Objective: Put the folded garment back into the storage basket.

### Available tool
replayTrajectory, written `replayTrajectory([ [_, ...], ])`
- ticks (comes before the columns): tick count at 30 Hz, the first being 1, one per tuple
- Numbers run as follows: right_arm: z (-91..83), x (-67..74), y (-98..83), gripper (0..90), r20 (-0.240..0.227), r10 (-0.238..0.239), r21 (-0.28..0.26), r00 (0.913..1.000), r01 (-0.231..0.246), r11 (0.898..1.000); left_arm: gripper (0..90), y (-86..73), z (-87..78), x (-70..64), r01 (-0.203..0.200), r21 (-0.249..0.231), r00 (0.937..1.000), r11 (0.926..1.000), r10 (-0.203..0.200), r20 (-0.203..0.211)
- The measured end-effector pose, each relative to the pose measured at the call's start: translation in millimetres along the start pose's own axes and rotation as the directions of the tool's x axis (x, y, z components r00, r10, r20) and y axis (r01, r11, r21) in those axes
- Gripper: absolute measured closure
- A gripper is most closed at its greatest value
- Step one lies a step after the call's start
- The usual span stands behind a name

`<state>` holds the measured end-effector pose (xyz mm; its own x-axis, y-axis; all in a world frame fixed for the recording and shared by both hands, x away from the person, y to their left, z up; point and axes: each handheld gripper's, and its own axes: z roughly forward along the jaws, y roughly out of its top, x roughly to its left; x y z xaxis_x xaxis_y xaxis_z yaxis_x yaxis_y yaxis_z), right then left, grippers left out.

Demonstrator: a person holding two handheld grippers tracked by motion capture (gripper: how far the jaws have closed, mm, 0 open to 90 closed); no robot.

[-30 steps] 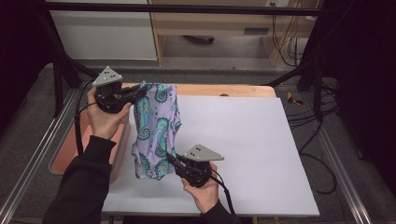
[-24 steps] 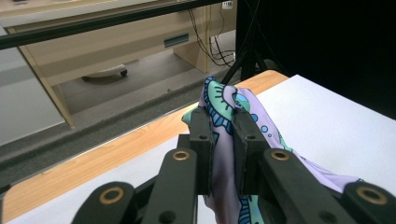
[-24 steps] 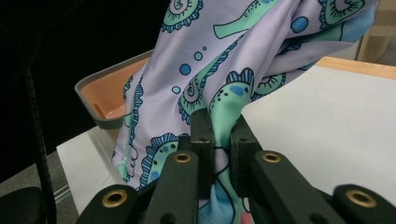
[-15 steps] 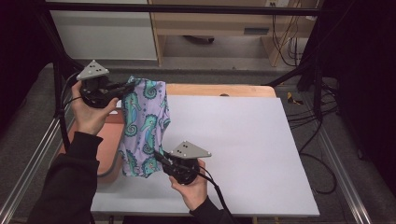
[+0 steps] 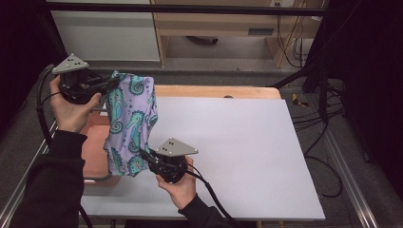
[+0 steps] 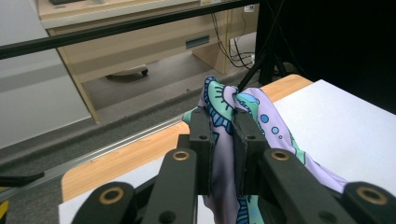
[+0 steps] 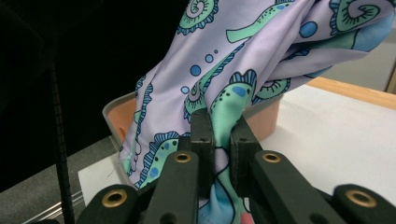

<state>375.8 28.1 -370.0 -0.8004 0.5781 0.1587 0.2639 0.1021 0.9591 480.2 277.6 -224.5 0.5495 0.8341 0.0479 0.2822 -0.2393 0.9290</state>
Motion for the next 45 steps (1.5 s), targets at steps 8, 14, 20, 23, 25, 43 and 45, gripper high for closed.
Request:
replayTrajectory([
  [8,14.9,8.3,9.4,83.9,-0.014,-0.016,-0.005,0.9998,0.016,1.0,79.8,-1.2,-13.5,20.2,0.033,-0.021,0.9994,0.9992,-0.033,-0.014],
  [14,26.3,12.6,15.6,83.9,-0.027,-0.012,-0.018,0.9996,0.011,1.0,79.8,-1.2,-23.7,32.3,0.039,-0.03,0.9988,0.9988,-0.04,-0.03],
  [20,39.3,17.9,21.8,83.9,-0.039,-0.02,-0.026,0.999,0.019,0.999,79.8,0.3,-34.8,46.1,0.041,-0.037,0.9978,0.9985,-0.043,-0.051],
  [23,47.0,21.4,23.4,83.9,-0.045,-0.026,-0.029,0.9986,0.025,0.999,79.8,-1.4,-39.0,52.8,0.042,-0.036,0.9973,0.9985,-0.044,-0.059],
  [25,53.0,23.8,23.7,83.9,-0.05,-0.027,-0.026,0.9984,0.025,0.999,79.8,-3.6,-41.4,57.5,0.045,-0.031,0.9965,0.9985,-0.048,-0.069],
  [43,121.7,48.3,6.9,83.9,-0.081,-0.032,0.028,0.9962,0.034,0.999,79.7,-43.5,-50.1,109.2,0.089,0.042,0.9867,0.9952,-0.082,-0.14],
  [45,129.9,50.5,2.3,83.9,-0.079,-0.027,0.037,0.9965,0.03,0.999,79.7,-49.7,-48.9,114.8,0.096,0.055,0.9858,0.9939,-0.088,-0.143],
])
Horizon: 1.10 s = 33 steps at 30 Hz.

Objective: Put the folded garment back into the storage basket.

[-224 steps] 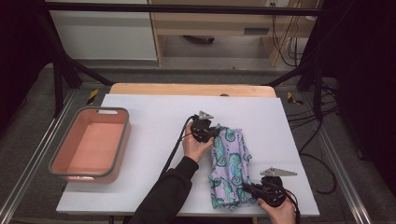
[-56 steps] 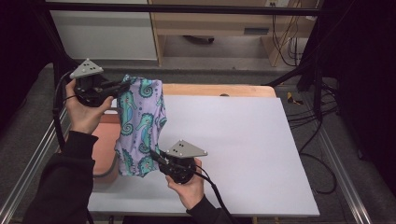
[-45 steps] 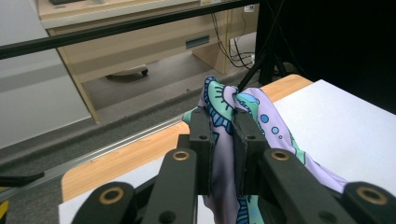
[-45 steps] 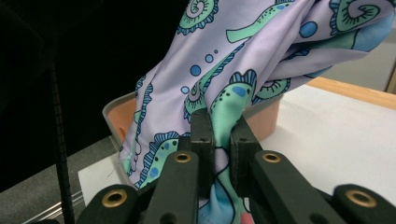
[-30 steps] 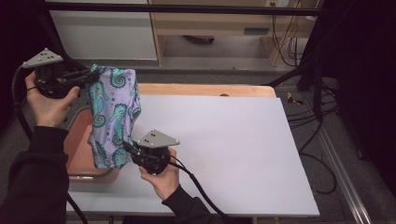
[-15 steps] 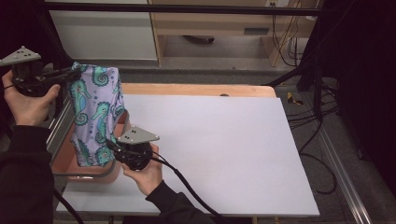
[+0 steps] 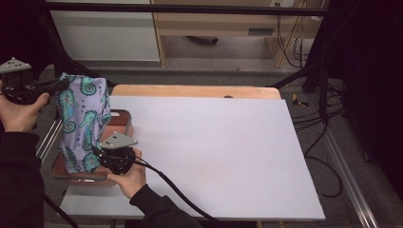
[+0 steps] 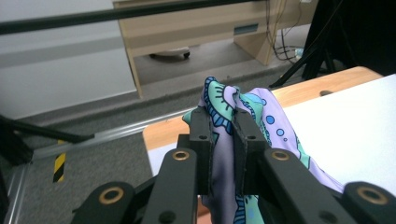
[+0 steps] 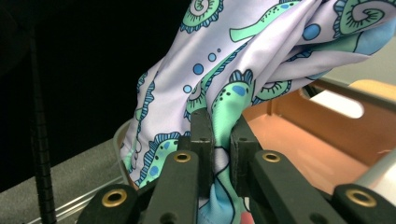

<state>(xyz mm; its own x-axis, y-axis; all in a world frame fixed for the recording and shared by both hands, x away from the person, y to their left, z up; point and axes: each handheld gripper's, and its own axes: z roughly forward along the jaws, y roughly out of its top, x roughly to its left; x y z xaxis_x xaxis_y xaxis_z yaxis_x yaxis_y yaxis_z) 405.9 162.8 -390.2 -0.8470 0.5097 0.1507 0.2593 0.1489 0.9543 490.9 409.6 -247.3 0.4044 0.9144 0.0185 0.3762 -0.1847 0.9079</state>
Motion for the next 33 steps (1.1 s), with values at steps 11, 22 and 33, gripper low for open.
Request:
replayTrajectory([
  [11,25.4,9.0,-32.2,83.8,0.032,-0.001,0.071,0.9995,-0.001,0.997,79.6,-43.7,38.7,16.4,0.023,0.106,0.9997,0.9941,-0.024,0.005],
  [22,31.1,11.7,-45.3,83.2,0.047,-0.022,0.129,0.9986,0.016,0.992,79.4,-73.2,76.5,17.5,0.042,0.174,0.9986,0.9838,-0.047,0.025],
  [33,6.2,5.8,-34.8,31.7,0.068,-0.098,0.158,0.9929,0.086,0.984,50.0,-96.9,91.4,23.6,0.141,0.214,0.99,0.9666,-0.139,-0.025],
])
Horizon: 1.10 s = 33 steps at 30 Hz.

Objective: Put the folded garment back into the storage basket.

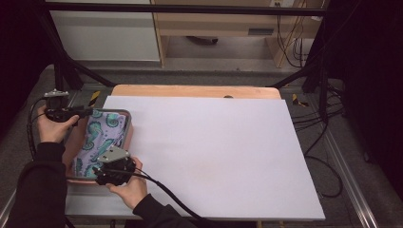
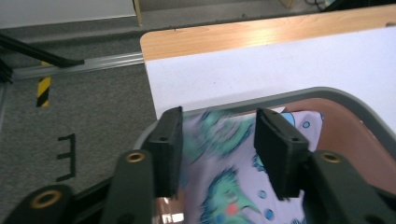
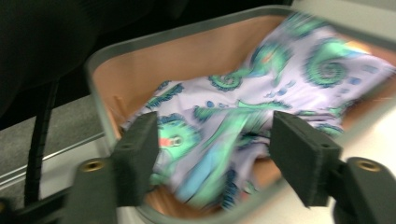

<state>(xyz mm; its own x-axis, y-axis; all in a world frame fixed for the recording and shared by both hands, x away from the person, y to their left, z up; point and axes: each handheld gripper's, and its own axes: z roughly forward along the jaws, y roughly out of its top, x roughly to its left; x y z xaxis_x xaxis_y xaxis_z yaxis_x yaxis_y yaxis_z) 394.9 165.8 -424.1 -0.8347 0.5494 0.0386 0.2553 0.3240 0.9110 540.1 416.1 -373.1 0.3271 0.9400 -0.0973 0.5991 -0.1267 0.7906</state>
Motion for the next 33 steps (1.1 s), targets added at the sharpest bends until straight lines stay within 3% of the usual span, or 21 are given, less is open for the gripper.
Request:
replayTrajectory([
  [2,-9.2,-8.8,1.5,27.6,0.008,0.011,-0.009,0.9999,-0.011,1.0,46.1,-1.8,-4.1,-1.3,0.008,-0.005,0.9998,1.0,-0.008,-0.018],
  [5,-25.0,-24.7,0.6,24.1,0.013,0.027,-0.042,0.9996,-0.026,0.999,37.1,-5.3,-9.2,-4.2,0.039,-0.021,0.9992,0.999,-0.039,0.009],
  [7,-35.0,-34.4,-0.3,19.2,0.012,0.035,-0.052,0.9993,-0.034,0.998,32.7,-7.9,-11.8,-8.8,0.03,-0.027,0.9995,0.9992,-0.03,0.005],
  [14,-63.6,-62.3,-6.4,11.0,-0.01,0.042,-0.022,0.9991,-0.042,0.999,20.6,-18.9,-18.9,-26.0,0.023,-0.081,0.9993,0.9964,-0.021,0.03],
  [20,-89.1,-81.1,-12.3,7.0,-0.043,0.057,-0.004,0.9974,-0.058,0.998,12.2,-25.7,-24.2,-41.1,0.023,-0.077,0.9996,0.9968,-0.022,0.016],
  [24,-105.1,-94.3,-18.2,4.8,-0.068,0.067,-0.009,0.9954,-0.068,0.998,7.7,-26.9,-29.7,-51.4,0.009,-0.084,0.9993,0.9964,-0.006,0.036],
  [28,-118.8,-109.7,-25.1,5.8,-0.029,0.073,0.011,0.9969,-0.073,0.997,4.7,-26.8,-35.3,-62.3,-0.012,-0.074,0.9981,0.9972,0.017,0.06],
  [33,-134.7,-124.3,-32.7,5.6,-0.014,0.051,0.037,0.9986,-0.051,0.998,3.7,-26.5,-42.0,-78.0,-0.051,-0.087,0.9945,0.9949,0.059,0.087],
])
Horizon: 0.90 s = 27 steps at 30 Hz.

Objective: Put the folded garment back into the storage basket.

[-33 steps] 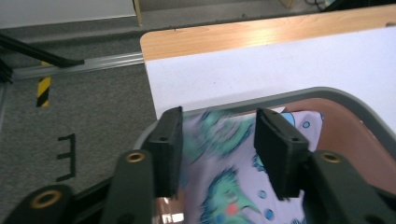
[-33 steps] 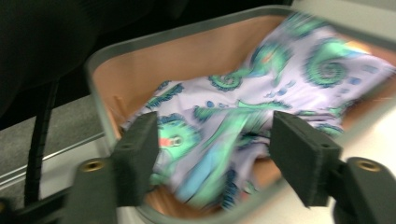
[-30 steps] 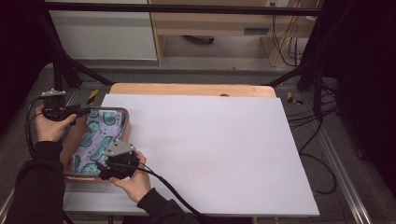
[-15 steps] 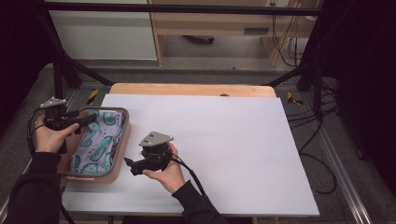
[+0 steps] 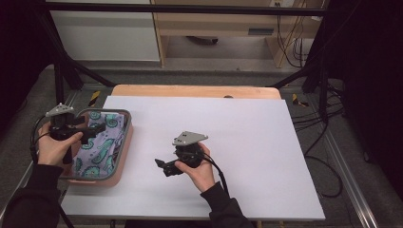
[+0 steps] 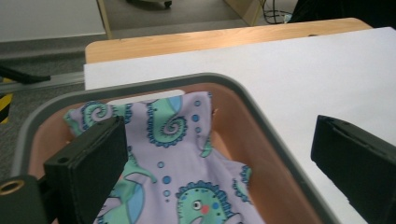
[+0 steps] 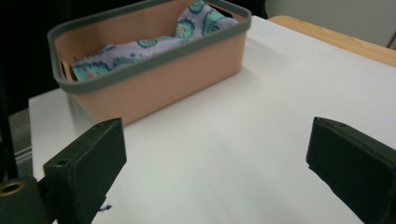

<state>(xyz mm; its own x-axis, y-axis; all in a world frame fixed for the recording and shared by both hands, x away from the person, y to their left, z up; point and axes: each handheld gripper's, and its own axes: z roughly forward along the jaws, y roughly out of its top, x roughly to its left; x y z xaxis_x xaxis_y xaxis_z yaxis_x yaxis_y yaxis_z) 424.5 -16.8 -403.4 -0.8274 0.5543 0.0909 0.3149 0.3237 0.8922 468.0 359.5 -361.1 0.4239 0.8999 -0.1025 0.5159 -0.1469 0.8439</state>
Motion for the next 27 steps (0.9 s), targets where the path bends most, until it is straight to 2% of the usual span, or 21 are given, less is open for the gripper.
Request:
replayTrajectory([
  [4,-13.5,-10.3,-4.9,5.4,0.032,-0.015,0.02,0.9994,0.014,1.0,2.9,-0.3,-2.7,-14.4,-0.028,0.0,0.9992,0.9996,0.028,0.03],
  [11,-37.5,-26.5,-11.4,5.2,0.076,-0.003,0.02,0.9971,0.001,1.0,2.9,-2.1,-2.3,-40.3,-0.076,0.004,0.9953,0.9971,0.076,0.061],
  [19,-65.7,-46.0,-26.8,4.8,0.115,0.023,0.026,0.993,-0.027,0.999,2.9,-7.1,10.5,-70.7,-0.13,-0.002,0.9836,0.9916,0.129,0.126],
  [23,-79.5,-55.0,-34.9,4.5,0.124,0.034,0.032,0.9917,-0.038,0.999,2.9,-10.8,17.0,-86.1,-0.134,-0.029,0.9774,0.9906,0.137,0.161],
  [27,-93.7,-64.6,-43.2,4.2,0.138,0.05,0.037,0.9891,-0.056,0.998,2.9,-14.8,25.6,-101.8,-0.143,-0.031,0.971,0.9892,0.147,0.189],
])
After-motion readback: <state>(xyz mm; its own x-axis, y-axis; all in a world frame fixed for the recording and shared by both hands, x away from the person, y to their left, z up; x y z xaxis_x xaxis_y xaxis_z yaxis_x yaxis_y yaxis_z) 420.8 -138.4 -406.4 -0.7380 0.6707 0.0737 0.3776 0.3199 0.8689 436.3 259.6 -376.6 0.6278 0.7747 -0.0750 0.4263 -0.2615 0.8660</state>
